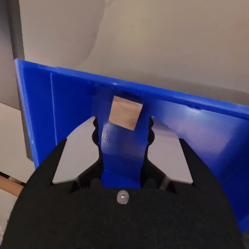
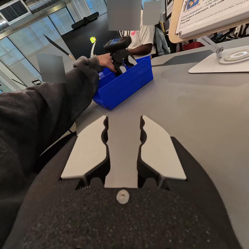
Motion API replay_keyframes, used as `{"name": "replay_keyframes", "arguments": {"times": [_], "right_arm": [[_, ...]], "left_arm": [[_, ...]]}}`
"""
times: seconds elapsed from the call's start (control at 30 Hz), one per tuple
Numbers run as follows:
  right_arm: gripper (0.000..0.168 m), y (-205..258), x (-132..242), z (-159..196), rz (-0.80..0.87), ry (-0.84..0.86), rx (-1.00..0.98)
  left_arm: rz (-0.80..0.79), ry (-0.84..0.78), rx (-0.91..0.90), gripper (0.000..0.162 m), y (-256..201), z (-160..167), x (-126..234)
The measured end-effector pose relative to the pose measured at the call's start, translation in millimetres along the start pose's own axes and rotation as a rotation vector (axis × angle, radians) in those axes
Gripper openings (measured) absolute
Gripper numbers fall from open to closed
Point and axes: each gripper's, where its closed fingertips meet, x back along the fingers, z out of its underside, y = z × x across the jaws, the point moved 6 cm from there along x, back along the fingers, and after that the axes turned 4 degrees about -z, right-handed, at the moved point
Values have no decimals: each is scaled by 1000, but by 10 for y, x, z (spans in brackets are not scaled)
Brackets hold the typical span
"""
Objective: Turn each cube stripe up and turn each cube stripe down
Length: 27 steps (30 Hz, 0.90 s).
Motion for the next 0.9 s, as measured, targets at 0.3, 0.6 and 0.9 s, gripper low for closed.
{"name": "replay_keyframes", "arguments": {"times": [0.3,0.6,0.9], "right_arm": [[42,-40,-121,46,-4,51,-9],[42,20,-45,16,-37,25,-19],[48,27,-162,-267,-116,23,-133]], "left_arm": [[107,-15,10,47,-15,94,20],[30,-267,332,47,-441,269,1102],[445,-700,808,46,-1471,-773,1357]]}}
